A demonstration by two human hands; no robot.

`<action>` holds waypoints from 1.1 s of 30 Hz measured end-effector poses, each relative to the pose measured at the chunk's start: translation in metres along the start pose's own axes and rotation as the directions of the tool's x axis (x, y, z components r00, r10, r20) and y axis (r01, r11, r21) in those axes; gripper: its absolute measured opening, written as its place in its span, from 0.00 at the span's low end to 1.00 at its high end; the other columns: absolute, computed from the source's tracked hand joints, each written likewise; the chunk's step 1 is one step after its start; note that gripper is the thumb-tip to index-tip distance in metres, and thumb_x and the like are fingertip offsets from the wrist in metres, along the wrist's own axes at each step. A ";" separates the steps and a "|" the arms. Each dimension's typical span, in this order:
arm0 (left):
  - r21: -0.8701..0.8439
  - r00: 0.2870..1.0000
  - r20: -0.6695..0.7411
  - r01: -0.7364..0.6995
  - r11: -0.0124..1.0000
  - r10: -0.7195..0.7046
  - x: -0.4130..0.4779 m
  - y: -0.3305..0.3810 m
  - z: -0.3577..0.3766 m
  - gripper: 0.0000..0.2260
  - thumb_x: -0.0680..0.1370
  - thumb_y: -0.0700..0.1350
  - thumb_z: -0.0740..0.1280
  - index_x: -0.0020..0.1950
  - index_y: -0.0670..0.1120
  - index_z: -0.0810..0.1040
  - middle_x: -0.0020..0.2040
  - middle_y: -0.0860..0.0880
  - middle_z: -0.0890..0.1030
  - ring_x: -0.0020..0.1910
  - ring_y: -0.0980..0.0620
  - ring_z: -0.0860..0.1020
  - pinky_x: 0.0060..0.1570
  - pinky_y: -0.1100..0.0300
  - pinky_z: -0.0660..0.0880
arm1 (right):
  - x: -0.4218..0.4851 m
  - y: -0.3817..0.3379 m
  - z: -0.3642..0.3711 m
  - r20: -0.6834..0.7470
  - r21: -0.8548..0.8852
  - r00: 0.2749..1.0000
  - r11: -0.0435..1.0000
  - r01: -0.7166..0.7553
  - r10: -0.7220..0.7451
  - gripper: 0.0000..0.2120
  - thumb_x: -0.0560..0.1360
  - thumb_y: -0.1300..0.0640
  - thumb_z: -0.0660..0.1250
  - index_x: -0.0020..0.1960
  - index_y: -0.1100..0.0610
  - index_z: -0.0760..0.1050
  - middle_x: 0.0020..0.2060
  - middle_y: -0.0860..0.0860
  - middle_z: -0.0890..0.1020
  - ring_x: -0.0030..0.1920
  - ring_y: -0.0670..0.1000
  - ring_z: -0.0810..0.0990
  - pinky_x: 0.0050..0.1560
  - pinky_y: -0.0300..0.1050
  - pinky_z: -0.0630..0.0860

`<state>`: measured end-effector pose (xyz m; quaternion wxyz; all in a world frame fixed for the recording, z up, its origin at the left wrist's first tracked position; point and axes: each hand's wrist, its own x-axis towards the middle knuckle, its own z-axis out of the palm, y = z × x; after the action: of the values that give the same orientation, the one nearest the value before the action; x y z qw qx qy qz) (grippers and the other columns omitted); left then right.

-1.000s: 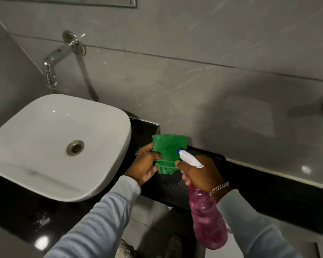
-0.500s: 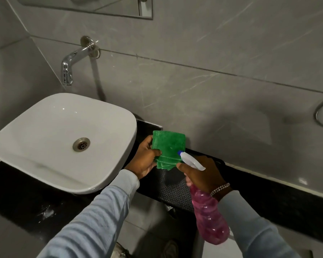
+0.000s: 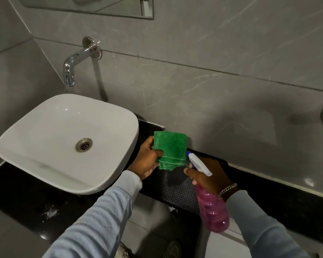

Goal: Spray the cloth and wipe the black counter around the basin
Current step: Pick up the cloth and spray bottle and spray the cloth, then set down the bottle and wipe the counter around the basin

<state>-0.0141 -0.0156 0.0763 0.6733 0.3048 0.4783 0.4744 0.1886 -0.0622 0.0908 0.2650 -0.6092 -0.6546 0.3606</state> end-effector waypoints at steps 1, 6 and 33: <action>-0.007 1.000 -0.008 0.005 1.000 -0.005 0.001 0.000 0.000 0.22 0.72 0.23 0.56 0.53 0.47 0.76 0.50 0.43 0.80 0.50 0.42 0.81 0.40 0.48 0.82 | 0.002 0.006 -0.003 0.008 -0.015 1.000 0.999 0.028 -0.028 0.09 0.70 0.56 0.74 0.37 0.61 0.78 0.30 0.57 0.83 0.33 0.56 0.82 0.42 0.53 0.80; -0.055 0.998 -0.061 0.020 0.998 -0.023 0.004 -0.002 -0.005 0.22 0.72 0.23 0.56 0.52 0.47 0.76 0.50 0.43 0.80 0.49 0.42 0.81 0.36 0.50 0.82 | 0.024 0.045 -0.013 -0.146 -0.076 0.986 0.995 0.066 -0.077 0.08 0.70 0.58 0.74 0.37 0.57 0.75 0.31 0.54 0.81 0.34 0.53 0.80 0.39 0.48 0.76; 0.026 0.986 -0.010 0.166 0.986 -0.166 -0.040 -0.008 -0.023 0.24 0.70 0.23 0.58 0.63 0.40 0.73 0.58 0.36 0.79 0.57 0.35 0.79 0.52 0.42 0.80 | -0.001 0.000 0.082 0.334 0.897 0.920 0.230 -0.377 0.206 0.21 0.72 0.49 0.67 0.62 0.57 0.76 0.58 0.60 0.83 0.57 0.60 0.82 0.51 0.57 0.81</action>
<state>-0.0368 -0.0570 0.0754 0.7045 0.2710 0.5109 0.4113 0.1237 -0.0751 0.0418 0.4528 -0.4153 -0.2032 0.7624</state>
